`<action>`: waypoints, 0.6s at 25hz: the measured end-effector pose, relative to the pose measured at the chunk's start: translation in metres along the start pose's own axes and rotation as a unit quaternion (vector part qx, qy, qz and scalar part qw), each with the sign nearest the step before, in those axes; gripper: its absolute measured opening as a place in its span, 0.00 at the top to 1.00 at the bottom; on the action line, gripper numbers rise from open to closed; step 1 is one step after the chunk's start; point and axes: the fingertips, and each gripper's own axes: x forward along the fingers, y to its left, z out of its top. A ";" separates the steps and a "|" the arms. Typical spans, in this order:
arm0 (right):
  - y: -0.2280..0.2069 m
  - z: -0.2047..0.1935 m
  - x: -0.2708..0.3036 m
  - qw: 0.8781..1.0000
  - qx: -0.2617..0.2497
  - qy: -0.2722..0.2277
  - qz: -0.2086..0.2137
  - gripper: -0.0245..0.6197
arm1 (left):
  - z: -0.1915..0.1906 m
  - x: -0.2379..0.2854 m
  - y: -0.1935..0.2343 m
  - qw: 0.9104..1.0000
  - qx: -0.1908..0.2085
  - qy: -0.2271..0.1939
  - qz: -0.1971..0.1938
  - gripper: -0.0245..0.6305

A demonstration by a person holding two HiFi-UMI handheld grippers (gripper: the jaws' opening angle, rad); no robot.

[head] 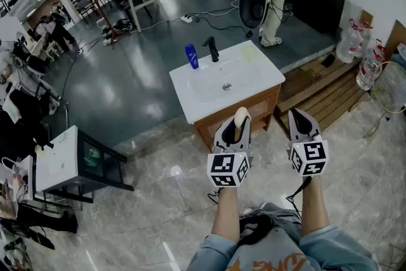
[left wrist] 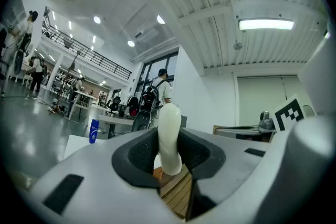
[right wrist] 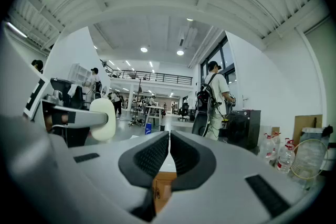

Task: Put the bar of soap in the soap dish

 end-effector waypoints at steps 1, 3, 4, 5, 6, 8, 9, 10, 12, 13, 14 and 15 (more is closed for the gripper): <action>0.001 0.001 0.002 1.000 0.000 -0.002 0.001 0.91 | 0.000 0.001 0.004 1.000 0.001 0.001 0.001 0.78; 0.002 0.004 0.007 1.000 0.000 -0.006 0.003 0.91 | -0.001 0.004 0.011 1.000 0.002 0.003 0.004 0.78; 0.002 0.005 0.009 1.000 0.000 -0.008 0.004 0.91 | 0.000 0.005 0.014 1.000 0.002 0.003 0.005 0.78; 0.002 0.006 0.011 1.000 0.003 -0.012 0.004 0.91 | 0.000 0.006 0.016 1.000 0.001 0.002 0.006 0.78; 0.001 0.007 0.013 1.000 0.007 -0.016 0.003 0.91 | 0.001 0.007 0.018 1.000 0.001 0.000 0.007 0.78; -0.003 0.009 0.017 1.000 0.015 -0.020 0.000 0.91 | 0.005 0.011 0.020 1.000 0.000 -0.005 0.007 0.78; -0.006 0.010 0.019 1.000 0.016 -0.020 -0.002 0.91 | 0.007 0.013 0.021 1.000 0.000 -0.007 0.006 0.78; -0.008 0.011 0.020 1.000 0.016 -0.020 -0.002 0.91 | 0.009 0.015 0.022 1.000 -0.001 -0.010 0.006 0.78; -0.012 0.014 0.022 1.000 0.016 -0.023 -0.002 0.91 | 0.014 0.017 0.024 1.000 -0.003 -0.017 0.008 0.78; -0.013 0.017 0.022 1.000 0.016 -0.025 -0.002 0.91 | 0.018 0.017 0.025 1.000 -0.004 -0.022 0.009 0.78; -0.015 0.020 0.023 0.999 0.017 -0.028 -0.002 0.91 | 0.022 0.018 0.027 1.000 -0.005 -0.027 0.010 0.78; -0.016 0.024 0.023 0.999 0.017 -0.032 -0.002 0.91 | 0.026 0.018 0.028 0.999 -0.005 -0.031 0.010 0.78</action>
